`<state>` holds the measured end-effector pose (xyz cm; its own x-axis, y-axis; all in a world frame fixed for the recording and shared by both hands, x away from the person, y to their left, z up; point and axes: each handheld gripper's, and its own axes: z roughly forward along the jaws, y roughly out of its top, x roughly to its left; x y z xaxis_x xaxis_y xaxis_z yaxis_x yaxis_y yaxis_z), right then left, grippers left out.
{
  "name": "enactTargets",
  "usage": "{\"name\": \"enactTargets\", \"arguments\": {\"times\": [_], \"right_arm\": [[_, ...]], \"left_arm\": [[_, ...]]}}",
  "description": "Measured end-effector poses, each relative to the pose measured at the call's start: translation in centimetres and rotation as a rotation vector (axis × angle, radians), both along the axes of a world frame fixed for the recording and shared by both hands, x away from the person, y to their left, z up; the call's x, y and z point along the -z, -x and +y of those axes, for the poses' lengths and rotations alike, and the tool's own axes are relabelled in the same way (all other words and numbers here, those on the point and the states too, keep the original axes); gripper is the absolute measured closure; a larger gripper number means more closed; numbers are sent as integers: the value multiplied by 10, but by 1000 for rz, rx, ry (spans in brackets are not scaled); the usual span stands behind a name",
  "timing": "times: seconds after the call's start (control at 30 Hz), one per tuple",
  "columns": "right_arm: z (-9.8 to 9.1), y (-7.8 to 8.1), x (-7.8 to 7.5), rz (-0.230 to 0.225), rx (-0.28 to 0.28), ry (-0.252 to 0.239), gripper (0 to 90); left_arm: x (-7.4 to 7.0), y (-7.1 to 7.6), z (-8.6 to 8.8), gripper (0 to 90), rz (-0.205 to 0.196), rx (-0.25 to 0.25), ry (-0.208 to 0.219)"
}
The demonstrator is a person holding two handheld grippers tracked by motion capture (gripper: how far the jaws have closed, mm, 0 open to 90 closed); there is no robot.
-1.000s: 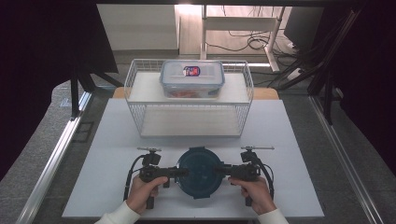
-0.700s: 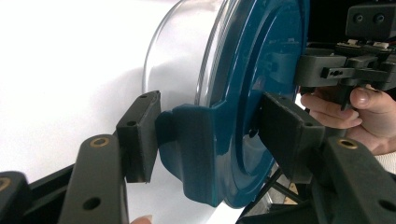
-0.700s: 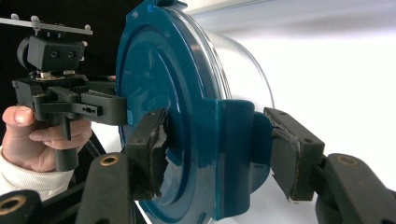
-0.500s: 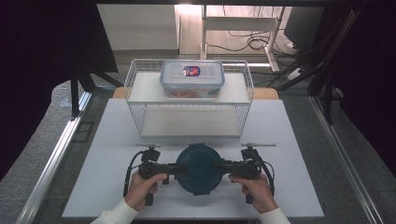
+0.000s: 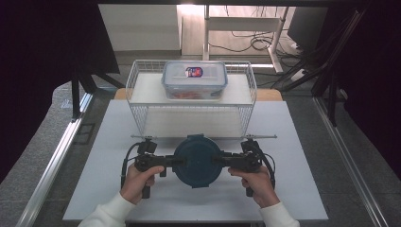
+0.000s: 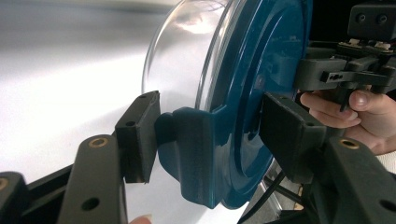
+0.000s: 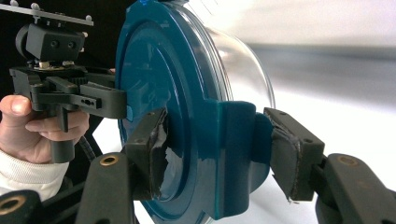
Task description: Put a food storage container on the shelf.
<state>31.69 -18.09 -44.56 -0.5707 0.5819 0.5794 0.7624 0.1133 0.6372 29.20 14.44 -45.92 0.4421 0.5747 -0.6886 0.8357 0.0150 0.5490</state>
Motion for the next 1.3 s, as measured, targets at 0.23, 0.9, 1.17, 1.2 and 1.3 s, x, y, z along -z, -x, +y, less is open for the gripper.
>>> {"name": "enactTargets", "arguments": {"times": [0.23,0.9,1.17,1.2,1.3], "right_arm": [[6,-4,-20,-35,-5,-7,419],[22,-17,-68,-112,-23,1,419],[27,-21,-92,-150,-27,-3,419],[27,-22,-94,-158,-28,-2,419],[28,-23,-102,-169,-30,-1,420]], "left_arm": [[-19,-4,5,391,-36,-5,-9],[-68,-17,21,390,-107,-24,4],[-90,-20,26,392,-143,-27,8],[-93,-21,26,392,-146,-26,8],[-99,-22,27,392,-157,-27,7]]}}
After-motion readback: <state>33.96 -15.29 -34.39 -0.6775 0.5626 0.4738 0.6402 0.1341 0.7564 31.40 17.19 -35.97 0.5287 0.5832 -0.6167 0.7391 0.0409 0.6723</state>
